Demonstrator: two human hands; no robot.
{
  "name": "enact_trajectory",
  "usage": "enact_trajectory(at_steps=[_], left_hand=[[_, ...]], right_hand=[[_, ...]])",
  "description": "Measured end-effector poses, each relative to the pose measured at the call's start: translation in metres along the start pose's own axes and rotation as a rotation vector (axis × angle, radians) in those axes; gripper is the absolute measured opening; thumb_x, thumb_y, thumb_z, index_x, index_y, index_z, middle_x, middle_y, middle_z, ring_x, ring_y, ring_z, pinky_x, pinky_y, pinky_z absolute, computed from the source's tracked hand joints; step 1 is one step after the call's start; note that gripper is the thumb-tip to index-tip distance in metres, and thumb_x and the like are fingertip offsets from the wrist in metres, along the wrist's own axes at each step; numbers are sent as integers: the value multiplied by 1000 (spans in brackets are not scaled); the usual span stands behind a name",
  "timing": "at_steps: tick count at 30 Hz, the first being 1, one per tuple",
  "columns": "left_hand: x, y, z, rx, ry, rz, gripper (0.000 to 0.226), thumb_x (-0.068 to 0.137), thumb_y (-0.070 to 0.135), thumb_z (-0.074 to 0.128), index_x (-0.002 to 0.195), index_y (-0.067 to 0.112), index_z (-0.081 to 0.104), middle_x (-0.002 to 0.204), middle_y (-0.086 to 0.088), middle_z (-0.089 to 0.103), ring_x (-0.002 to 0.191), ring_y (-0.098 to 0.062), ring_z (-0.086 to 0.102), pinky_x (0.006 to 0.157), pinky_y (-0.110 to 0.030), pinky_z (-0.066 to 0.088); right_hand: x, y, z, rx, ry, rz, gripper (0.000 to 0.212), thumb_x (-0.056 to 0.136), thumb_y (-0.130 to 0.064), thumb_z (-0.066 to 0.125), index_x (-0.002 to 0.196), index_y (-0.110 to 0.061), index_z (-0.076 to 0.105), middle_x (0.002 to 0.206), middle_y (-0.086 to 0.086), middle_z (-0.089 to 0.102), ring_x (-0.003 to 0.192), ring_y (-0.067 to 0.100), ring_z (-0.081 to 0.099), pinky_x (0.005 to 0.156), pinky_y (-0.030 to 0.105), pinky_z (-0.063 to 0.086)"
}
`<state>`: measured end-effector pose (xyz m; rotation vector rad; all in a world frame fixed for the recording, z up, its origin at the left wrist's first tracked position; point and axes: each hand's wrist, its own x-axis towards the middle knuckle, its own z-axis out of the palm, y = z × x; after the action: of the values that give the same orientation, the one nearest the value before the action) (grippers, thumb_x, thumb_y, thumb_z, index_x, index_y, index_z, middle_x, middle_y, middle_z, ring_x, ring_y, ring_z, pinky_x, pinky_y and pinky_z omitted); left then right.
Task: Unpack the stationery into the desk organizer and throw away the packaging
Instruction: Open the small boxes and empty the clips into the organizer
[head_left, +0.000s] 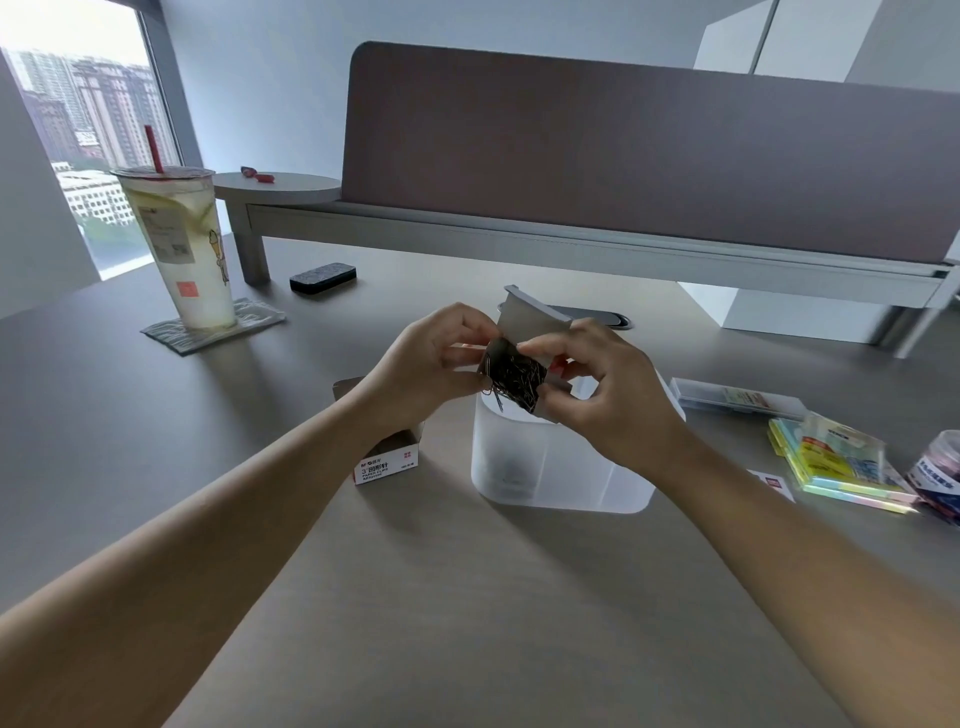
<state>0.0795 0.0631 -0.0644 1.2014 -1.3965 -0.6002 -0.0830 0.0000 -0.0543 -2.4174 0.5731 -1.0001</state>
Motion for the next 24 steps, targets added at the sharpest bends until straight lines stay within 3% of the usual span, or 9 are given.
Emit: enact_trajectory(at_steps=[14,20,24], left_hand=[[-1,0,-1,26,27,-1,43,75,-22,50,79,21,50,88,4,59,63,8,62,60,-6,45],[-3,-3,-3,55,51,10,50,73,-25,46,79,24,51,88,4,59,66,7,62,59,-9,43],[-4,-4,-3,59,59,19,50,72,-27,44,78,23,51,84,4,59,66,6,62,58,-8,42]], right_hand=[[-2,1,2,15,33,-9,38,73,6,58,102,-17,66,91,-23,41,74,-2,51,75,10,42],[-2,-1,2,25,21,14,38,74,6,60,102,-18,65,103,-4,44,76,4,51,76,10,43],[-2,-1,3,40,25,-3,41,73,7,60,101,-23,64,100,-9,43,78,0,51,77,5,41]])
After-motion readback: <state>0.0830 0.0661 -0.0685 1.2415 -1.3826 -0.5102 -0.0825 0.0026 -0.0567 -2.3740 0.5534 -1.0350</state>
